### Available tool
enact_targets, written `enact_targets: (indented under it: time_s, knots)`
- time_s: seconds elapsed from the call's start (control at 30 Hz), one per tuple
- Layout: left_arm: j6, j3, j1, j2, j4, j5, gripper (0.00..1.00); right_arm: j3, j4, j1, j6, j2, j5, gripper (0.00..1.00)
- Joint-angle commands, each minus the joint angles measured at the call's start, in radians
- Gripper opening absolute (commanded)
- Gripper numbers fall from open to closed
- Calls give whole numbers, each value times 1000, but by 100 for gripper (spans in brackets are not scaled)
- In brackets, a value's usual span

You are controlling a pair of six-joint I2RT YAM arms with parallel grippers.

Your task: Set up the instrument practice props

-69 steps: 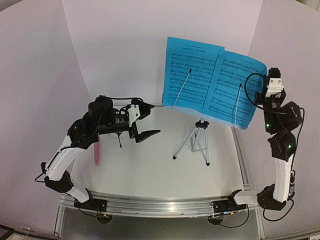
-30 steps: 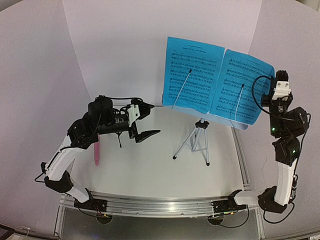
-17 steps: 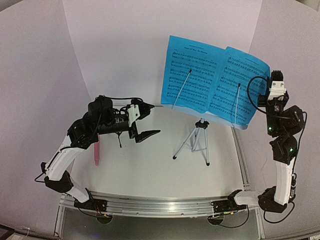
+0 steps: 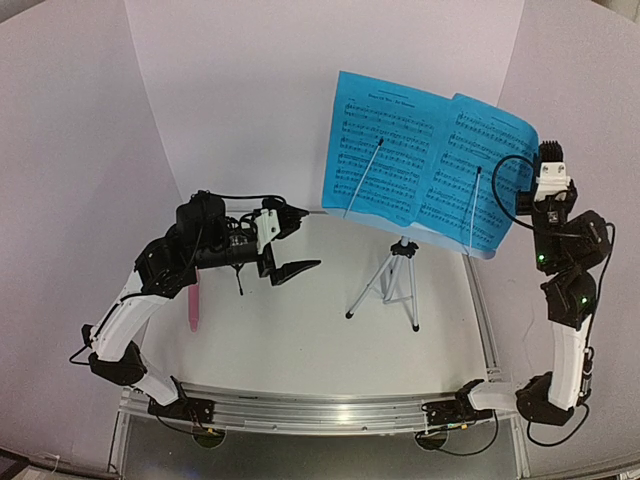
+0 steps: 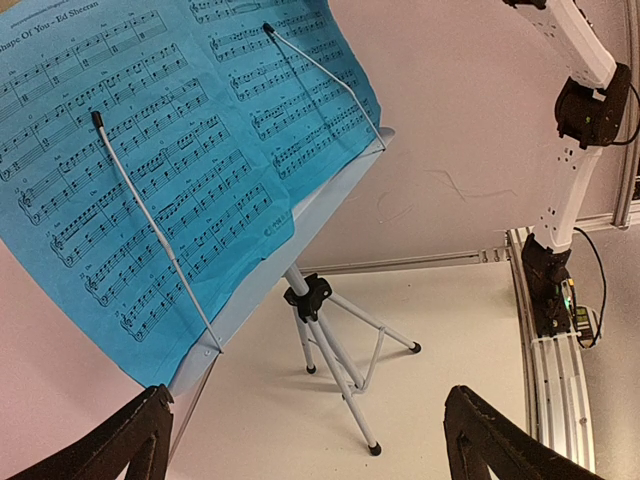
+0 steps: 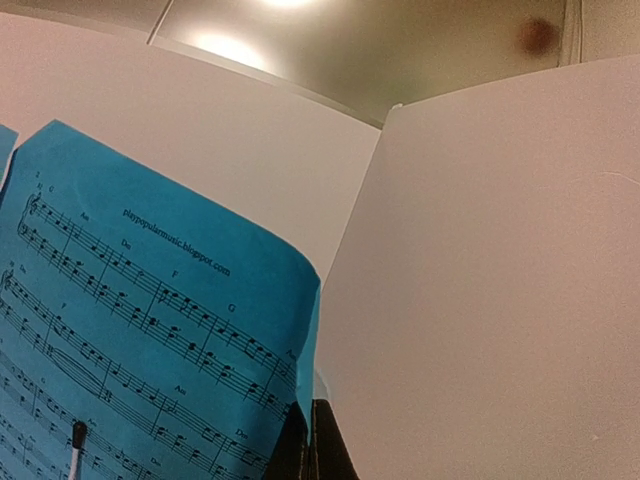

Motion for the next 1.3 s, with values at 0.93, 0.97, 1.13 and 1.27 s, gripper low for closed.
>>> enact_targets:
  time_s: [0.93, 0.97, 1.13, 1.27]
  knots:
    - [-3, 0, 2, -25, 26, 17, 94, 155, -157, -2, -209, 40, 0, 0]
    - [-3, 0, 3, -25, 26, 17, 95, 160, -165, -1, -214, 42, 2, 0]
    - [-4, 0, 3, -21, 28, 20, 94, 163, -170, -2, -219, 43, -1, 0]
    - [-4, -2, 2, -22, 27, 19, 95, 163, -173, -2, -227, 45, -20, 0]
